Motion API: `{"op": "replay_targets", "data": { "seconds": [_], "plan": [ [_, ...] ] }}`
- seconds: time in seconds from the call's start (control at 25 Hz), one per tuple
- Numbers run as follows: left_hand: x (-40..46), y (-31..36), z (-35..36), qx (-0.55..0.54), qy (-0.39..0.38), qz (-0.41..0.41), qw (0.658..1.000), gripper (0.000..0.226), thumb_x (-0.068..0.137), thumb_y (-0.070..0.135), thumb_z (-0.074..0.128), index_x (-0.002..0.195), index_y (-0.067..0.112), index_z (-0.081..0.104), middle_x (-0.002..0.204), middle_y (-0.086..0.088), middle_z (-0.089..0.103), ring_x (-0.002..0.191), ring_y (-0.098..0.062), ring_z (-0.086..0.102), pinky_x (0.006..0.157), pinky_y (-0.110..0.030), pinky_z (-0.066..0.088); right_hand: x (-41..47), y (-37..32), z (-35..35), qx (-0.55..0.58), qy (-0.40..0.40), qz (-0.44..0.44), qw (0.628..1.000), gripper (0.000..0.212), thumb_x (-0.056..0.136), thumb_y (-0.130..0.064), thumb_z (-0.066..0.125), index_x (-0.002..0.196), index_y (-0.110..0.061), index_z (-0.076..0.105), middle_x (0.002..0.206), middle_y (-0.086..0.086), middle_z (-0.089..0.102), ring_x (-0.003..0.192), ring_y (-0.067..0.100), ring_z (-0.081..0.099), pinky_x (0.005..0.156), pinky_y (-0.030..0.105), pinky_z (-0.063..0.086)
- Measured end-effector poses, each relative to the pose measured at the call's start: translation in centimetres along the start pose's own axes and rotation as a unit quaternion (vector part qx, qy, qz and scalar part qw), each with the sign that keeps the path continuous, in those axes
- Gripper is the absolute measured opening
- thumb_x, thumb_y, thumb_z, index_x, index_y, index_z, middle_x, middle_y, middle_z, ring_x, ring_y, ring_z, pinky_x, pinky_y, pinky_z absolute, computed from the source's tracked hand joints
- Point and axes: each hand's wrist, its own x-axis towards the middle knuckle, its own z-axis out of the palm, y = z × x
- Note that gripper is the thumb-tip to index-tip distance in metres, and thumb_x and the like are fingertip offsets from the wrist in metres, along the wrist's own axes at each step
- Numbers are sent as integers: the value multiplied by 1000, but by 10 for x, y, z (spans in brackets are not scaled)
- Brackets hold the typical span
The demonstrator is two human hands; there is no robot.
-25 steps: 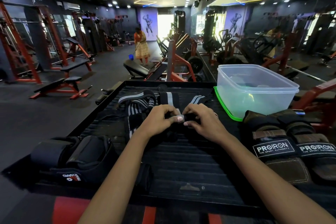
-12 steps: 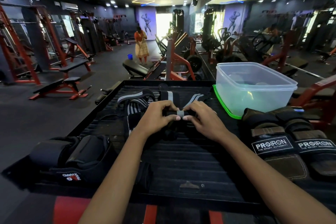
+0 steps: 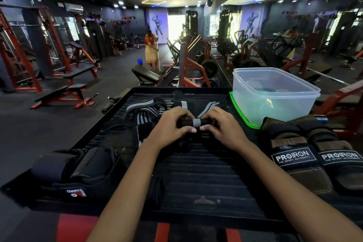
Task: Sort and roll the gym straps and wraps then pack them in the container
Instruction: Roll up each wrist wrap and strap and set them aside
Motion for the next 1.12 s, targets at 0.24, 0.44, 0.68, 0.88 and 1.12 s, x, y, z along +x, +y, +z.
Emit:
{"op": "replay_targets", "data": {
  "seconds": [0.24,0.44,0.68,0.88,1.12],
  "plan": [
    [0,3,-2,-49,26,-55,997,15,75,25,81,80,23,67,74,12,65,69,1,60,66,-11,43,-2,-7,2,-3,12,-34,999,29,82,-22,73,104,-17,56,101,-7,59,95,12,55,74,31,47],
    [-1,3,0,-29,13,-40,999,20,72,27,83,79,24,65,77,9,65,69,-5,59,66,-15,45,-3,-4,1,-29,17,-46,998,22,84,-24,71,100,-17,58,95,-10,55,87,11,53,67,38,49],
    [0,0,-2,1,25,-30,999,22,74,27,82,90,17,73,90,8,68,85,-3,61,76,-8,42,-2,-2,5,-45,-9,-43,998,23,91,-32,62,107,-14,61,102,-2,60,97,14,53,77,35,48],
    [-1,1,-2,2,17,-40,999,19,79,34,76,88,17,75,84,12,67,83,-1,59,74,-9,40,-1,-2,1,-10,3,-55,998,25,81,-17,74,100,-12,57,97,-2,58,91,15,55,75,30,46],
    [-1,2,-1,-7,23,-3,1000,31,68,19,85,96,17,71,93,3,62,89,-8,59,80,-17,46,-1,1,3,-27,-6,-38,999,19,88,-25,67,103,-17,59,97,-7,57,89,6,46,74,33,46]
  ]
}}
